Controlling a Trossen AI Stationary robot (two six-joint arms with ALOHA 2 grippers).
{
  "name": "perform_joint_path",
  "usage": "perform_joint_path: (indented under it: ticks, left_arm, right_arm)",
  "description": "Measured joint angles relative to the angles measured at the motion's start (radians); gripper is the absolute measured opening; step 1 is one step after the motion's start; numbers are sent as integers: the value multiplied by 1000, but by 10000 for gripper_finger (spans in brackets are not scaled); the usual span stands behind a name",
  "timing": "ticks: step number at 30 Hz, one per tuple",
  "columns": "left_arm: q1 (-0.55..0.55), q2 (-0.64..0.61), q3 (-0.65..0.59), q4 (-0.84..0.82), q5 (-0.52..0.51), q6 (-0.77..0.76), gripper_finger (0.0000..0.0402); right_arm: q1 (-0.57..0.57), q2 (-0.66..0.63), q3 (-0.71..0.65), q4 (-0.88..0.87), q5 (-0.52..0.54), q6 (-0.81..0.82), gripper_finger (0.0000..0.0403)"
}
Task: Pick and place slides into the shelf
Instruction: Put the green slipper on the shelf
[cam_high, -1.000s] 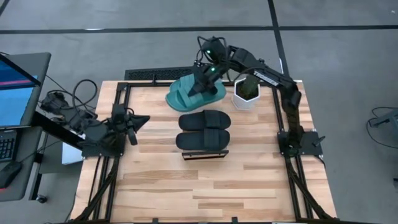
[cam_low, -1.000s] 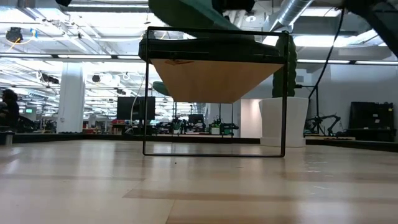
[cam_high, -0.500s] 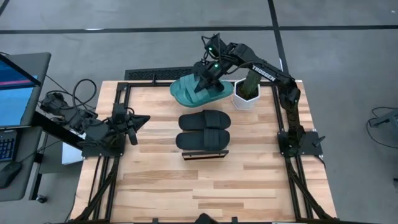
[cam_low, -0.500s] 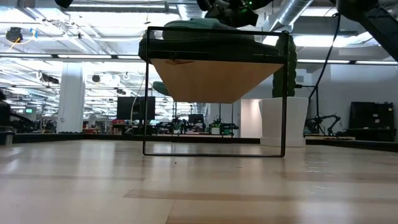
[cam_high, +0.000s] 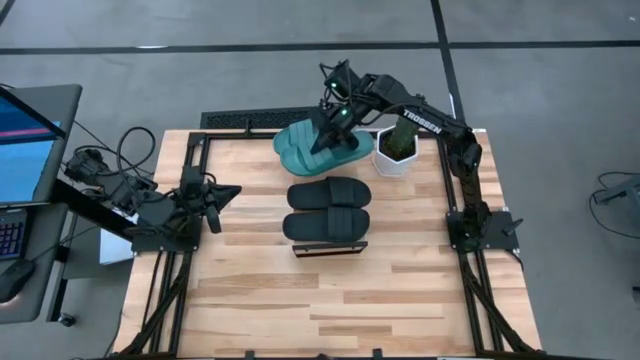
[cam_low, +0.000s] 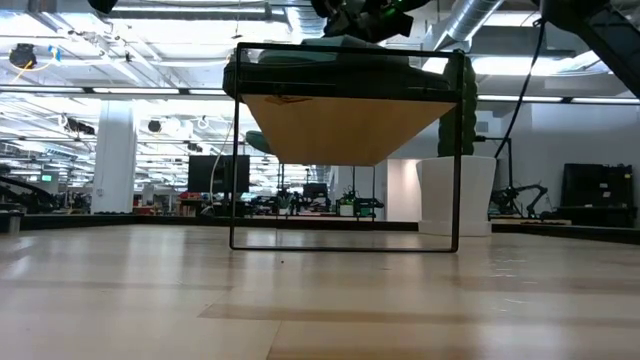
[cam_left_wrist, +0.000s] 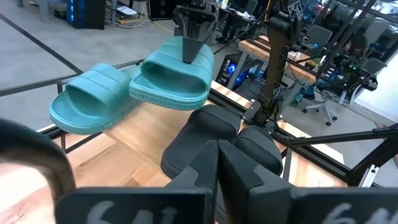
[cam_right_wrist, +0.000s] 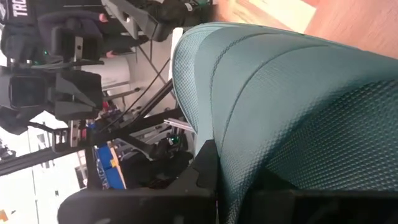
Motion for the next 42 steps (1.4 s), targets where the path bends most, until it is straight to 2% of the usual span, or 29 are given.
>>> perform_joint_path:
  ticks: [7, 20, 32, 42]
  left_arm:
    - [0, 0, 0, 0, 27, -1, 0]
    - [0, 1, 0, 0, 53, -13, 0]
    - [0, 1, 0, -1, 60, -16, 0]
    - [0, 1, 0, -3, 79, -16, 0]
  right_arm:
    - [22, 0, 0, -47, 39, -8, 0]
    - [50, 61, 0, 52, 50, 42, 0]
    - [46, 95, 0, 45, 57, 71, 0]
    - [23, 99, -2, 51, 108, 86, 0]
